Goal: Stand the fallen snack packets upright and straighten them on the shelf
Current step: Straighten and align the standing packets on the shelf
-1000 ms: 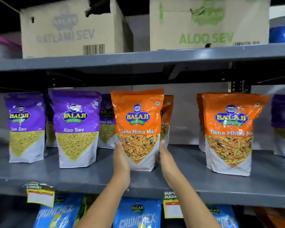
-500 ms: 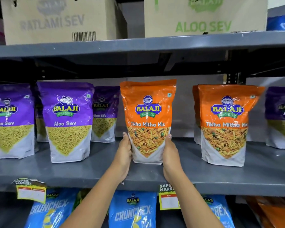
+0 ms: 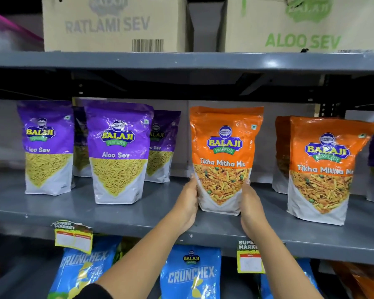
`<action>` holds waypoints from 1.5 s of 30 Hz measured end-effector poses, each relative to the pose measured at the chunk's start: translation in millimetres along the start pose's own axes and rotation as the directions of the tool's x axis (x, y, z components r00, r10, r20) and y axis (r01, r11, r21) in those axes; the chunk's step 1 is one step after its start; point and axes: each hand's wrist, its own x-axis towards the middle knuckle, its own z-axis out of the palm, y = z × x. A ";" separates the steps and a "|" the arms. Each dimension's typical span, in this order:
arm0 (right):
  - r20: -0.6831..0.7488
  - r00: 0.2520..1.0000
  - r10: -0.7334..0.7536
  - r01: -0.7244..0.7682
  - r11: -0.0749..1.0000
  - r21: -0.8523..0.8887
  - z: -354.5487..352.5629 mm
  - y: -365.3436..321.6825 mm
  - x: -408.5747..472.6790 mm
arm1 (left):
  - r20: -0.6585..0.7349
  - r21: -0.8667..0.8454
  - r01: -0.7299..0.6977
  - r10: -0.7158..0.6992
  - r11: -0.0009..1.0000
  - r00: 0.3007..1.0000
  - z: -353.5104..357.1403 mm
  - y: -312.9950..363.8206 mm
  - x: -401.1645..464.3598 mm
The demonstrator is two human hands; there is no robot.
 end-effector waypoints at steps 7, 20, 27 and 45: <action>-0.457 0.769 -0.447 0.422 0.892 -0.162 17.8 -6.0 -57.4 | -0.317 0.247 -0.476 0.535 0.844 0.783 -90.0 35.4 -46.9; 0.513 0.846 -0.144 0.318 0.909 -0.269 231.0 29.4 -80.9 | -0.444 0.120 -0.134 0.174 0.984 0.879 -250.5 56.8 -7.5; 0.164 0.982 -0.098 0.117 0.987 -0.108 213.8 35.9 -63.2 | -0.234 0.355 -0.070 0.161 0.932 0.959 -233.5 59.1 -17.9; 0.015 0.966 -0.258 0.252 0.929 -0.269 178.4 23.2 -59.3 | -0.517 0.423 -0.291 0.492 0.858 0.700 -225.8 73.3 -18.0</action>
